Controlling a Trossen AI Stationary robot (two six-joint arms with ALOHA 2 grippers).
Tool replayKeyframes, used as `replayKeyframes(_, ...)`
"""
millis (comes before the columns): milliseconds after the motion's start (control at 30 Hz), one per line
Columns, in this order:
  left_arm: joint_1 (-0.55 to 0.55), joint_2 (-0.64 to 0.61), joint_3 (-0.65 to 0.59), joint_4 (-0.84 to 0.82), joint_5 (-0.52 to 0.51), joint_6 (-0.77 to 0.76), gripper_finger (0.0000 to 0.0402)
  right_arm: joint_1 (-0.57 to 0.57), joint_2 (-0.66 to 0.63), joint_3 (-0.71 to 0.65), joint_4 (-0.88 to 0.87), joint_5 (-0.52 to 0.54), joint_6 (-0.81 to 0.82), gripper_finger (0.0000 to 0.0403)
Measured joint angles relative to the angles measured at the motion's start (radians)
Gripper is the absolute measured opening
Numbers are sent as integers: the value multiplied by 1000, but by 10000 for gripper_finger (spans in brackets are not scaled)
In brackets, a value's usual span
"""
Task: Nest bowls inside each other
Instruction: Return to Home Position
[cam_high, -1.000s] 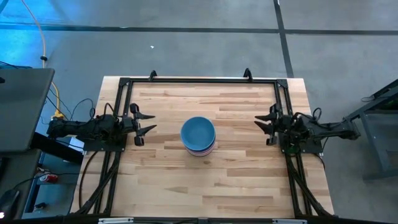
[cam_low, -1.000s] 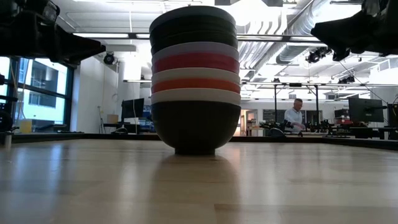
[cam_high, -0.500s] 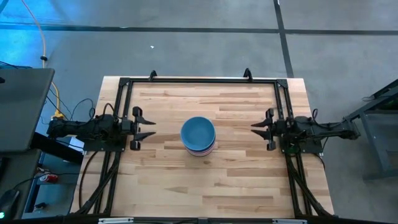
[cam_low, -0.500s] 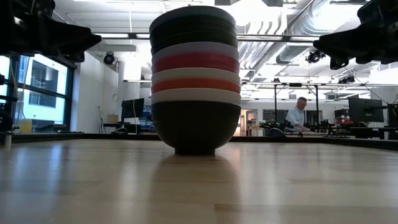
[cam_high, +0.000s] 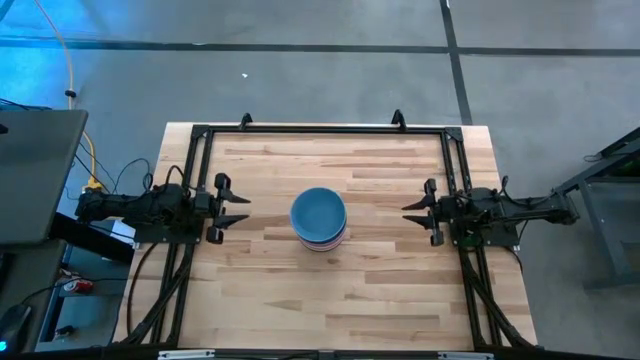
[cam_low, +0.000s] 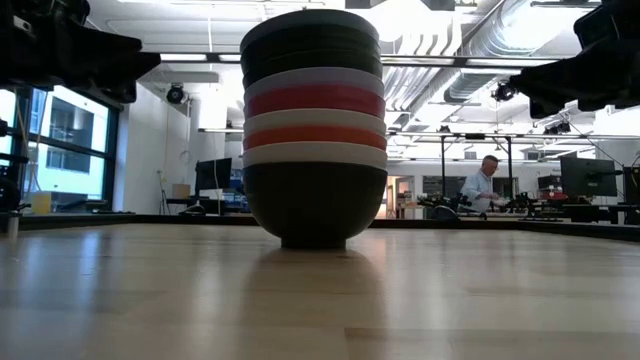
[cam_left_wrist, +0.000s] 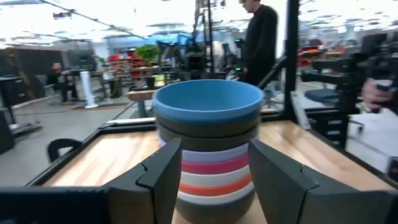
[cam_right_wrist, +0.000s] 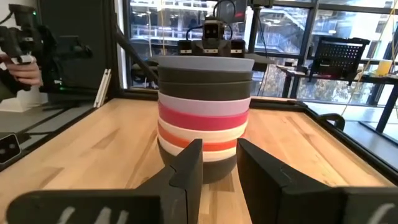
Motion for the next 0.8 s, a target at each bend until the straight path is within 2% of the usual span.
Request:
replayKeyframes(233,0,0,0,5,-88,-28,172,0,0,1,-5,-48,-1,91)
replayKeyframes(567,0,0,0,2,-68,-19,172,0,0,3,-3,-134,-53,91)
replayKeyframes(633,0,0,0,-8,-68,-18,172,0,0,3,-4,-118,-90,91)
replayKeyframes(800,0,0,0,-18,-68,10,172,0,1,4,-2,47,-100,91)
